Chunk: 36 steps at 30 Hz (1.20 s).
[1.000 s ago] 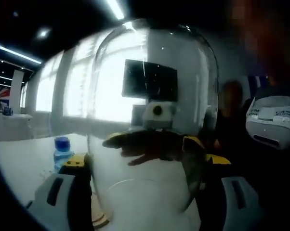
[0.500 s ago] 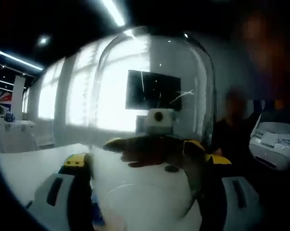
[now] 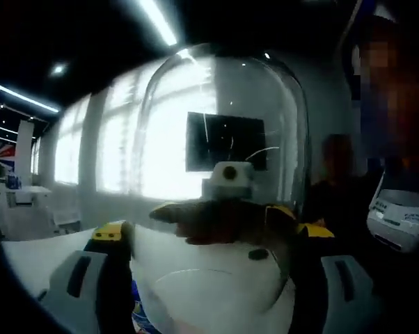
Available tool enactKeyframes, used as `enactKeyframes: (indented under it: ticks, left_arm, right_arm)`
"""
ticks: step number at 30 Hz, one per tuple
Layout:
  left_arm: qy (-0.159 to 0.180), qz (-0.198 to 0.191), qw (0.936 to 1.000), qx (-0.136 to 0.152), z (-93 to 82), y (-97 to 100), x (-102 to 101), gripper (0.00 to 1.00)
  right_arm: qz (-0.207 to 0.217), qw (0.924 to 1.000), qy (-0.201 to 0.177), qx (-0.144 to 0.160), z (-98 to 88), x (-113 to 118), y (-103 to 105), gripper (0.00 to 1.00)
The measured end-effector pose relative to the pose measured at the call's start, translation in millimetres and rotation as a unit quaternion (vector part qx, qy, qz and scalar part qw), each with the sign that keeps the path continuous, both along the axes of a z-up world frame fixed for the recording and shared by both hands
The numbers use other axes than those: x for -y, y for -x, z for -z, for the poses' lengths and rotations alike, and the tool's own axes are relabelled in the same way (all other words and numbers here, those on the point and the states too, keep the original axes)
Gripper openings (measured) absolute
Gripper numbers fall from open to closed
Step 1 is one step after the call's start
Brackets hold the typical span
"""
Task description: Open the cover put in the Mizone put the cover back on
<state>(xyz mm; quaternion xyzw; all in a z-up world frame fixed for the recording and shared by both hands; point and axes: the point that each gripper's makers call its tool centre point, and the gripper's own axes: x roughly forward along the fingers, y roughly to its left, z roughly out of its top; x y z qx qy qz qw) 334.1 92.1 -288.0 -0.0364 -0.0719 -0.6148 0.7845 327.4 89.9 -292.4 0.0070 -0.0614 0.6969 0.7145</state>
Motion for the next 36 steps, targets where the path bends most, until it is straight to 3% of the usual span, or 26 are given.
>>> enactKeyframes:
  ticks: [10, 16, 36]
  left_arm:
    - [0.026, 0.007, 0.9996, 0.003, -4.3, -32.1, -2, 0.83]
    - [0.024, 0.006, 0.9997, -0.005, 0.6, -48.8, -3, 0.83]
    - [0.011, 0.001, 0.9994, -0.034, 54.2, -75.5, -7, 0.83]
  right_arm:
    - [0.009, 0.9998, 0.016, 0.003, -6.9, -2, -33, 0.9]
    - [0.009, 0.9999, 0.014, -0.005, 1.3, -3, -51, 0.9]
    - [0.005, 0.9993, 0.022, -0.031, 53.9, -7, -78, 0.9]
